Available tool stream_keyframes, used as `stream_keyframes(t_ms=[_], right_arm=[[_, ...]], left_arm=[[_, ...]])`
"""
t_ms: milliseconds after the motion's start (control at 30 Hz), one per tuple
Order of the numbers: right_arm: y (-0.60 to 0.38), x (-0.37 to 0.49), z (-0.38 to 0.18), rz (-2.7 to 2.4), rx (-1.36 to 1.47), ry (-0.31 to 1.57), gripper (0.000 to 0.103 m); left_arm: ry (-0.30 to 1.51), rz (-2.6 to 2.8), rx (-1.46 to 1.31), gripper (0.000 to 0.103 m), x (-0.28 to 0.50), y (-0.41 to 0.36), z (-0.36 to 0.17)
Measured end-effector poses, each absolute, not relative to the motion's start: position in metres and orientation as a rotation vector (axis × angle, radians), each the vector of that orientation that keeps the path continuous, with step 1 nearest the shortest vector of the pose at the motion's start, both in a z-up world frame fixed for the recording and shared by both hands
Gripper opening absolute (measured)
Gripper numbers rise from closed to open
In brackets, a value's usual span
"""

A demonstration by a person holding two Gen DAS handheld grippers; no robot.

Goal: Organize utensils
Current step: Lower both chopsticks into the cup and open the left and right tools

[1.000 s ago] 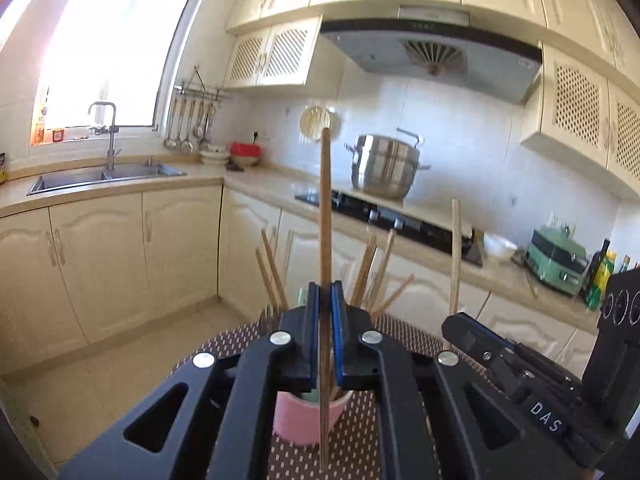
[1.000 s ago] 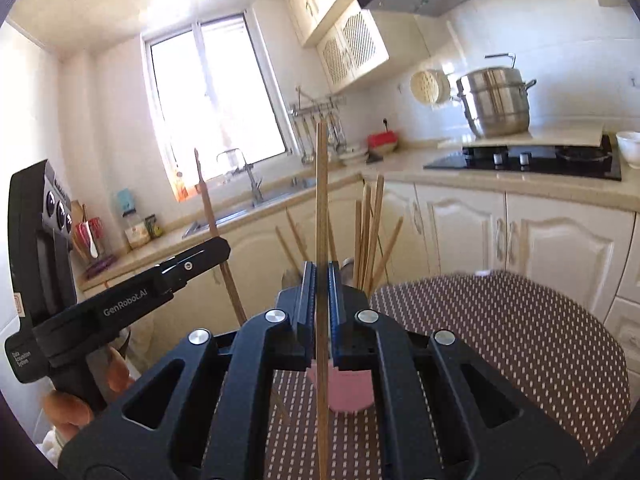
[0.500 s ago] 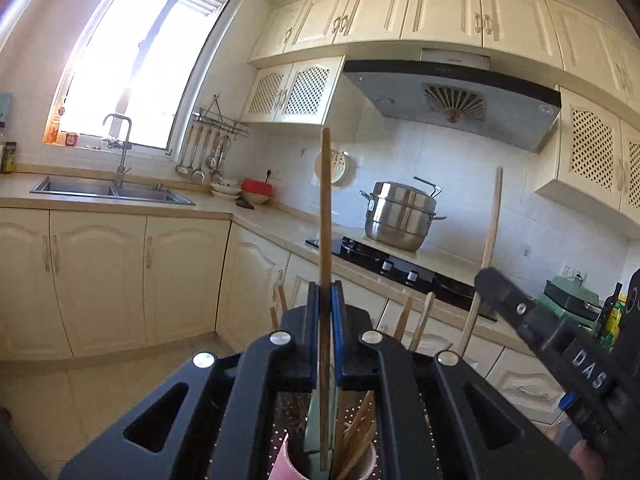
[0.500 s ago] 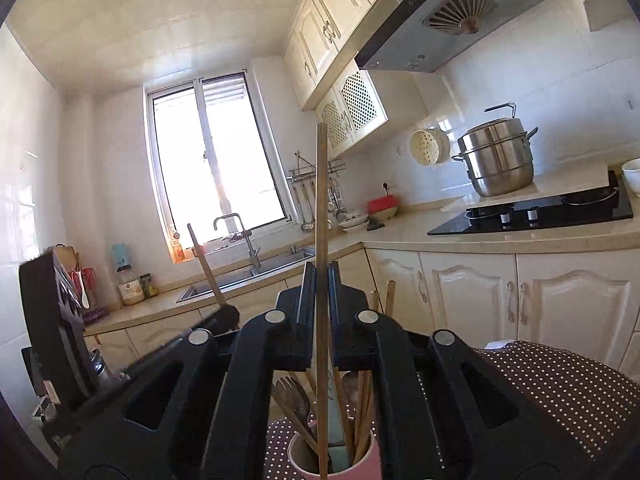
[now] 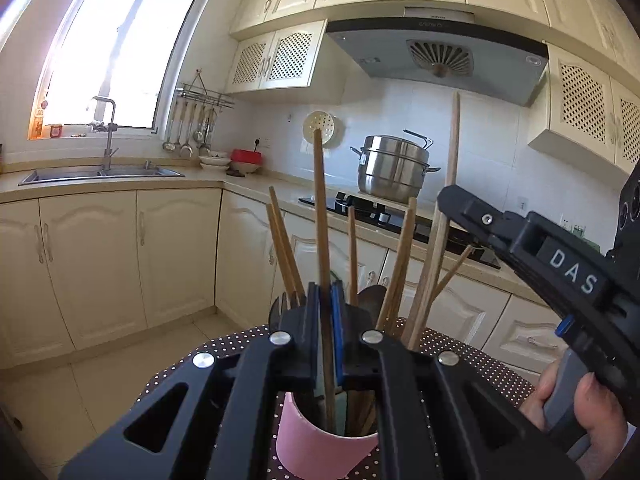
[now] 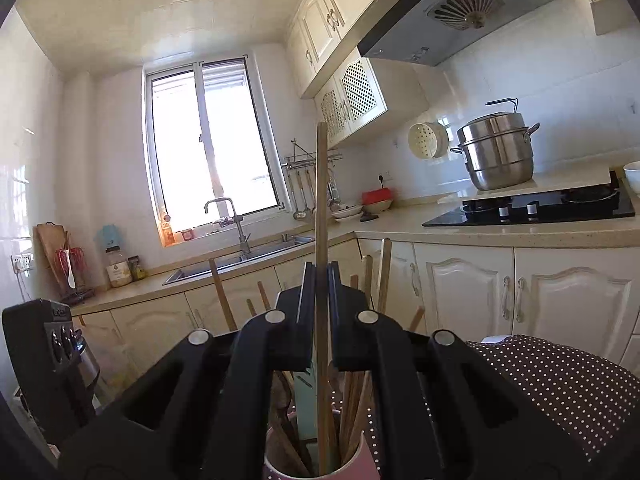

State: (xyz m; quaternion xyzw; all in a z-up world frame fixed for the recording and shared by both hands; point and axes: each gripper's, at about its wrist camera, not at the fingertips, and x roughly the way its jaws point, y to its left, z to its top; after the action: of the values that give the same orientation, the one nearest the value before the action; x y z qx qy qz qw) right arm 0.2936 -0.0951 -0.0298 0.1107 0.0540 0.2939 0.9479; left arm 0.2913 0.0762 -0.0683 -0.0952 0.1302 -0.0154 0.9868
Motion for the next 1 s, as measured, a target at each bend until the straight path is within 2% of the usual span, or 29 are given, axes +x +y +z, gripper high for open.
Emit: stream_keyframes(t_ms=[500,533,567,600,733,833,1000], right_arm=[[-0.101,0.276,-0.054,0.562,0.153,0.154,0.007],[-0.101,0.276,-0.054,0.562,0.153,0.156,0.007],[-0.1,0.274,-0.055,0.561,0.151,0.159,0.007],[-0.1,0.273,-0.056,0.561,0.149,0.161,0.007],[-0.101,0.271,-0.058,0.555,0.15,0.175,0.007],[-0.102,0.269,-0.06,0.555,0.145,0.184,0.007],[-0.097,0.266,-0.067,0.557,0.124,0.222,0.007]], left_arm=[[0.291,-0.06,-0.151,0.008,0.277,0.069,-0.068],[0.296,-0.06,-0.148,0.016,0.276,0.069,-0.067],[0.296,-0.061,-0.148,0.035,0.275,0.069,-0.066],[0.291,-0.06,-0.151,0.042,0.272,0.069,-0.065],[0.269,-0.038,-0.163,0.055,0.261,0.074,-0.06],[0.268,-0.022,-0.173,0.056,0.256,0.08,-0.058],[0.276,0.056,-0.145,0.064,0.251,0.084,-0.055]])
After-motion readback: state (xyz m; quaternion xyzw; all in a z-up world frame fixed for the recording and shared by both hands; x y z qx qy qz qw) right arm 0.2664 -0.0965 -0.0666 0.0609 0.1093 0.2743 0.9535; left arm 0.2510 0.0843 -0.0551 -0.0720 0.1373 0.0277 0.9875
